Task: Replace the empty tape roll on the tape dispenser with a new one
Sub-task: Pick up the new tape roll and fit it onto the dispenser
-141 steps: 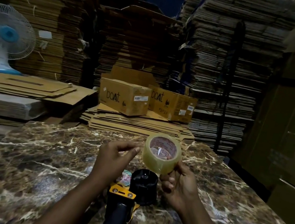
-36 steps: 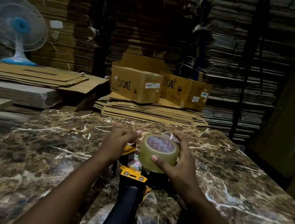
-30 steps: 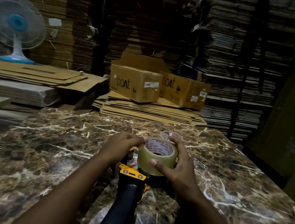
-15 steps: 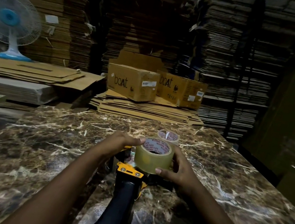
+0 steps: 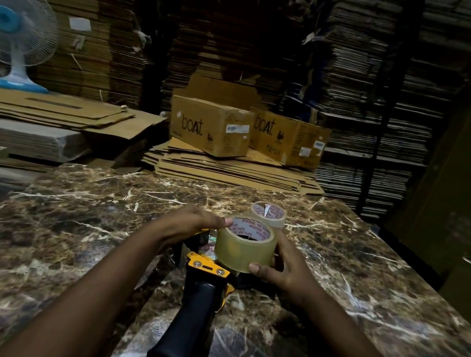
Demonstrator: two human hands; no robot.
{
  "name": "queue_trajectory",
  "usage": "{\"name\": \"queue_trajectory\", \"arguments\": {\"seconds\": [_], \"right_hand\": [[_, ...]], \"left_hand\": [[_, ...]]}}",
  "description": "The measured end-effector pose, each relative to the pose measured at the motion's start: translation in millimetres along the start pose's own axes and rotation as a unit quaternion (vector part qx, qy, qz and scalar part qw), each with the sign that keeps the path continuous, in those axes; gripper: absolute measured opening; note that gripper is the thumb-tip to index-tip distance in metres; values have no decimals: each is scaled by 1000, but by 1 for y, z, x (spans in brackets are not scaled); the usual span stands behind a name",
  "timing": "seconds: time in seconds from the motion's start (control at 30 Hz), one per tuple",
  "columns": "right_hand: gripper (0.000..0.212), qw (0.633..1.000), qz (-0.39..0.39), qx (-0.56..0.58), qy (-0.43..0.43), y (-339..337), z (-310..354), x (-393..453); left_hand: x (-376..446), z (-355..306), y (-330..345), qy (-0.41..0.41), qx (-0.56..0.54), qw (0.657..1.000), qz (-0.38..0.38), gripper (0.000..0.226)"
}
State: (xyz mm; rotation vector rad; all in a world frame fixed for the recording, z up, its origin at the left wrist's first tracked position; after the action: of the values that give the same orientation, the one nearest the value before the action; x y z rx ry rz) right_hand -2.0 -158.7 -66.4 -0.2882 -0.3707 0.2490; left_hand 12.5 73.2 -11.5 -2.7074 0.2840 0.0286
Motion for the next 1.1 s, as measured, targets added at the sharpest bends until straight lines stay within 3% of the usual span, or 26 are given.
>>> {"name": "queue_trajectory", "arguments": {"seconds": [0.27,0.53,0.67,0.73,0.87,1.0,1.1], "right_hand": [[92,1000,6,-18,-3,-4,-2,1],[92,998,7,-57,-10,-3,-2,1],[90,996,12,-80,-19,-5,-1,1],[88,995,10,-93,-30,-5,-1,1],[89,994,4,-101,-34,-7,0,2],[90,994,9,-107,-23,-9,0,4],[88,994,24,-105,2,-7,0,2]], "left_hand": [[2,-6,-8,-1,44,998,38,59],[1,-4,3,-35,-9,999,-7,38],[-1,-7,-1,-9,42,999,32,46],[0,-6,-3,-13,59,997,39,39],[1,-4,2,-24,53,998,3,37],[2,-4,6,-39,24,999,-19,13],[3,-5,5,-34,27,998,-37,17]]}}
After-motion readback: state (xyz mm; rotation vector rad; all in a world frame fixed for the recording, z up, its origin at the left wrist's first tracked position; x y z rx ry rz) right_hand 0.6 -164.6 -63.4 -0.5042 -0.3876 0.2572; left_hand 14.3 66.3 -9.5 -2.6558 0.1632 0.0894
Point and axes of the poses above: each hand's wrist, its own x-axis towards the middle knuckle, its own y-axis out of the palm, z = x × y, the point moved 1 cm from there along x, towards the middle knuckle, and after that the axes turned 2 degrees about -z, right-handed, at the moved point
